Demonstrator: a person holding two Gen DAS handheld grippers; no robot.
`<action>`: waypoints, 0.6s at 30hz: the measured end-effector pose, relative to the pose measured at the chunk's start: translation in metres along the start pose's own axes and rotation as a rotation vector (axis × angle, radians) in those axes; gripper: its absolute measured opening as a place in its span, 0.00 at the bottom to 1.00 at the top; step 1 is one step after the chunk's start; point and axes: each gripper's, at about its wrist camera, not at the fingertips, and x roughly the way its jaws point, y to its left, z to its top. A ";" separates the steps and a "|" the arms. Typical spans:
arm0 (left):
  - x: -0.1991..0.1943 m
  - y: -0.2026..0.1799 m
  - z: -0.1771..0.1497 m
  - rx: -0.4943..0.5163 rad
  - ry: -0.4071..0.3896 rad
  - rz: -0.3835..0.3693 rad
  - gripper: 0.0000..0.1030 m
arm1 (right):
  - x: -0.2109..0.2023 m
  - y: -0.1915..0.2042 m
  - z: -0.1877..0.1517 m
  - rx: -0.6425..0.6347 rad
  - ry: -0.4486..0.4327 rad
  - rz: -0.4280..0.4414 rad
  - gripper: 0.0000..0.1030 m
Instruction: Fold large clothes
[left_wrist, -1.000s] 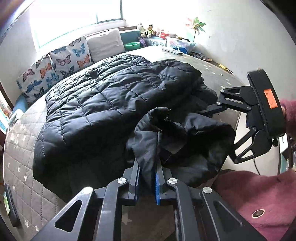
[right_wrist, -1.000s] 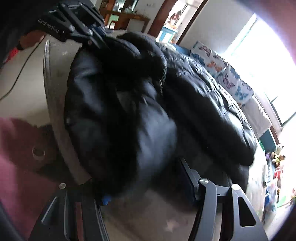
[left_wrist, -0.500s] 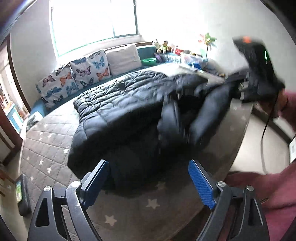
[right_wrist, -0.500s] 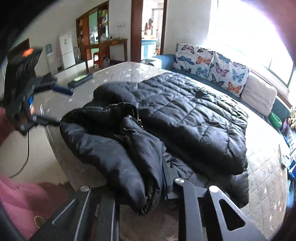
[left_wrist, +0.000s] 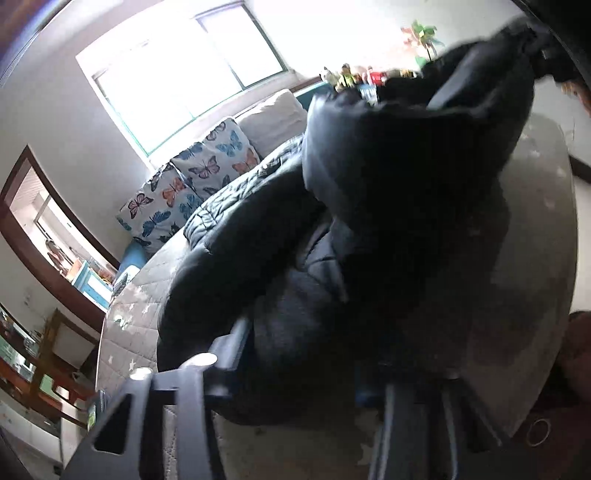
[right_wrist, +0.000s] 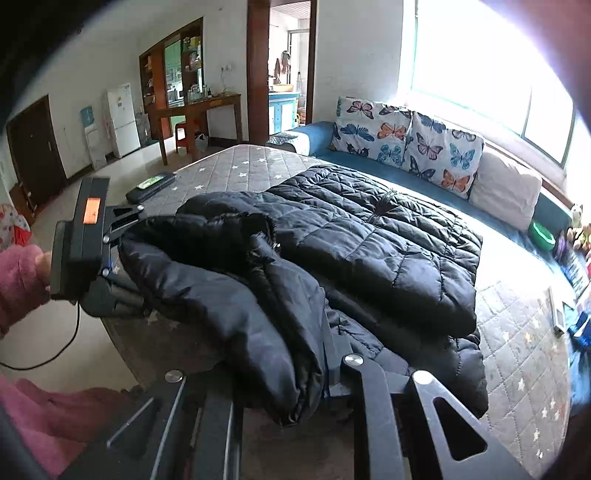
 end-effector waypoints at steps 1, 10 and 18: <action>-0.006 0.000 -0.002 -0.005 -0.013 0.008 0.34 | -0.002 0.004 -0.002 -0.013 -0.003 -0.006 0.17; -0.078 -0.015 -0.036 -0.060 -0.049 -0.031 0.32 | -0.039 0.033 -0.017 -0.085 -0.017 0.035 0.16; -0.160 -0.038 -0.072 -0.072 -0.075 -0.060 0.32 | -0.088 0.068 -0.041 -0.145 0.006 0.107 0.16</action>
